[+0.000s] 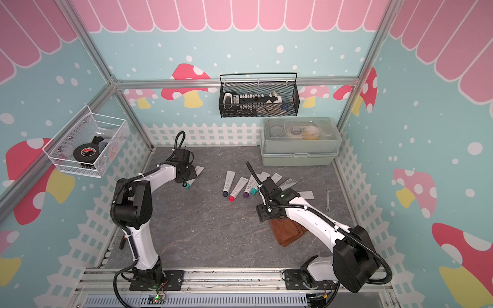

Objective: Wipe the surface of the toothpaste tube
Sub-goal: Pick up the toothpaste from the center of the board.

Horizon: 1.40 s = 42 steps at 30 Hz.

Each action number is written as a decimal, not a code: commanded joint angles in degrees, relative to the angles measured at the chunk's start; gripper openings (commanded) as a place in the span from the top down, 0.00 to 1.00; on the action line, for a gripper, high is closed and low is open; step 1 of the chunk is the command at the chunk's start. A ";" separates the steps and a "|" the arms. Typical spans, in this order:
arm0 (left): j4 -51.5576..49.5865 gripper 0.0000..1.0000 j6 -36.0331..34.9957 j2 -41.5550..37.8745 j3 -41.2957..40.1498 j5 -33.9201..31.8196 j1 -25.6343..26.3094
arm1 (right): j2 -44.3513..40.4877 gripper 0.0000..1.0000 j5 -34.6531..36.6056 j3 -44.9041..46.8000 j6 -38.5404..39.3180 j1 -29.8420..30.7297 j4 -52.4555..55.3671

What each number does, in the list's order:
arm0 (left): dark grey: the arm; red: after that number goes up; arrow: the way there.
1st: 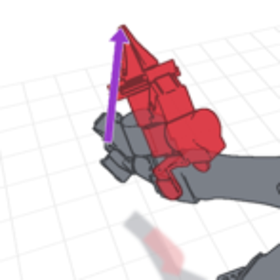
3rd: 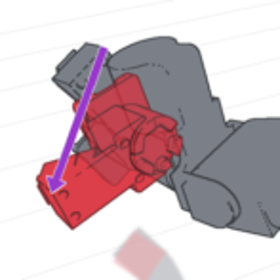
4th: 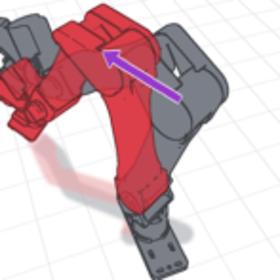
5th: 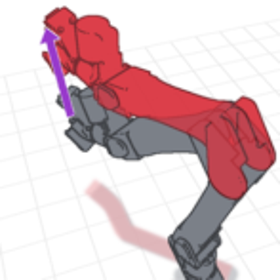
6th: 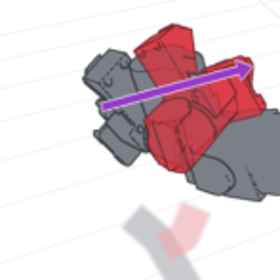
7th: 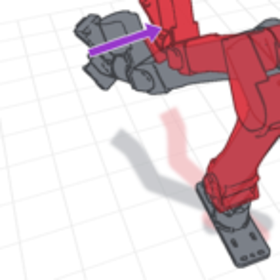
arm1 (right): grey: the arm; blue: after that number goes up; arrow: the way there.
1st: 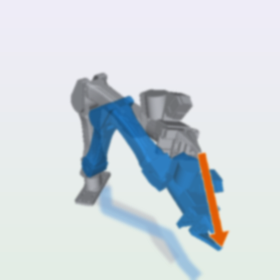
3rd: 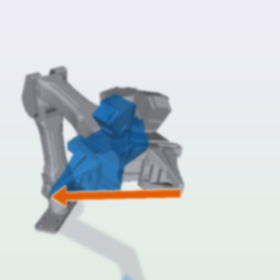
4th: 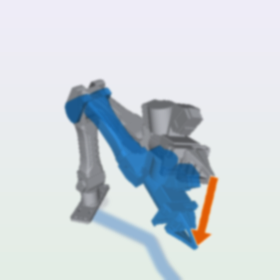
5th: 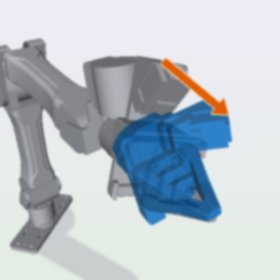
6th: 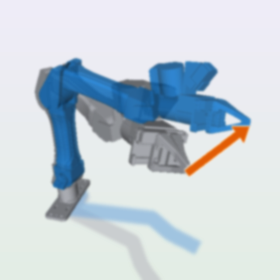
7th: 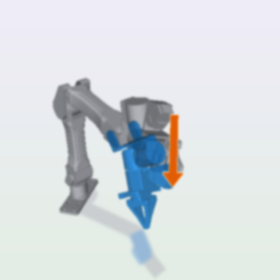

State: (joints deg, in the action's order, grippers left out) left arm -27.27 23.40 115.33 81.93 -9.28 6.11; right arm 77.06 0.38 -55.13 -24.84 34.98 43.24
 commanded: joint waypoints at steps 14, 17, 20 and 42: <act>-8.41 0.45 0.43 5.29 3.92 6.15 -0.57 | -1.58 0.31 -0.04 0.62 1.30 0.35 0.15; -8.71 0.57 0.35 5.43 3.85 6.39 -0.58 | -1.73 0.31 -0.17 0.70 1.29 0.38 0.09; -8.86 0.72 0.28 5.38 3.86 6.47 -0.54 | -1.82 0.31 -0.26 0.77 1.31 0.40 0.05; 5.68 0.79 -4.05 -19.48 -15.85 9.25 12.86 | -1.01 0.32 2.35 0.07 0.83 0.48 0.93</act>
State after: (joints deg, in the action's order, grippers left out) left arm -24.21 20.12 98.70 67.68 -1.34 17.12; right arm 76.20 1.06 -55.13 -24.84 34.98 43.11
